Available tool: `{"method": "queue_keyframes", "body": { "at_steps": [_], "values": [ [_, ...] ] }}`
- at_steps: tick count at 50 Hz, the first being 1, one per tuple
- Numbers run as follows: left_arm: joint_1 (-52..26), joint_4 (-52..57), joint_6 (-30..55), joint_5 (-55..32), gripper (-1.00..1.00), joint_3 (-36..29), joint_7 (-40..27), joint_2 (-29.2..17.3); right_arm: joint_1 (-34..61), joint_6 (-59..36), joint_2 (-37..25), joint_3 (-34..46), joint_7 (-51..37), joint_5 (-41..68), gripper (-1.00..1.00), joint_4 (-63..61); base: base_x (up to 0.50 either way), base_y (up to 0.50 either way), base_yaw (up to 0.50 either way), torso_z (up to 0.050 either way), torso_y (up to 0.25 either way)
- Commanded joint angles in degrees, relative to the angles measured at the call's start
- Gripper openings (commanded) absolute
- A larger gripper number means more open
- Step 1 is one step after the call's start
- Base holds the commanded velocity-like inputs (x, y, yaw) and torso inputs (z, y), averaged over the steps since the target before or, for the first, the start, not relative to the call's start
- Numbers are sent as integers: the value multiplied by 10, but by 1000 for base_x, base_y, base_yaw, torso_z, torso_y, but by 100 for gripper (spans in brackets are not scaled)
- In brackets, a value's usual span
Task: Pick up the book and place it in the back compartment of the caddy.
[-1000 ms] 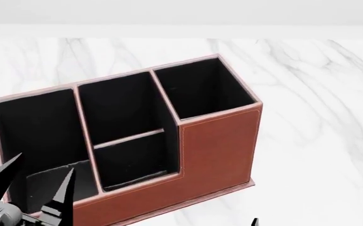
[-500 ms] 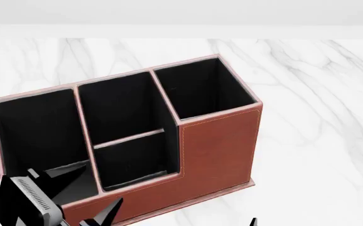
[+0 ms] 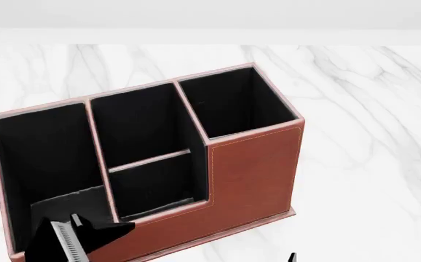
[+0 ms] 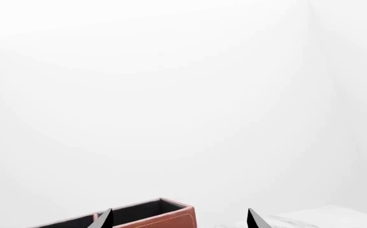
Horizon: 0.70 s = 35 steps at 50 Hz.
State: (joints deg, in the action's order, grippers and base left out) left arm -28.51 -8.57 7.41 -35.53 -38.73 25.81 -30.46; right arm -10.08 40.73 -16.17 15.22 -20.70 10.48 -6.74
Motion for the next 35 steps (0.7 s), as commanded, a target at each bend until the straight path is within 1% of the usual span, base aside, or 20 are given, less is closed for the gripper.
{"method": "queue_keyframes", "body": {
  "at_steps": [1, 16, 35],
  "values": [
    [-13, -13, 9, 5, 100, -16, 17, 12, 2, 0, -1, 2, -1, 0, 100, 3, 0, 0, 0, 0, 0],
    [-31, -29, 0, 11, 100, -33, 38, 48, 4, -1, -3, 5, -3, 1, 100, 4, 0, 0, 0, 0, 0],
    [-44, -57, -5, 25, 100, -58, 59, 80, 6, -1, -4, 9, -4, 0, 100, 6, 0, 0, 0, 0, 0]
  ]
}}
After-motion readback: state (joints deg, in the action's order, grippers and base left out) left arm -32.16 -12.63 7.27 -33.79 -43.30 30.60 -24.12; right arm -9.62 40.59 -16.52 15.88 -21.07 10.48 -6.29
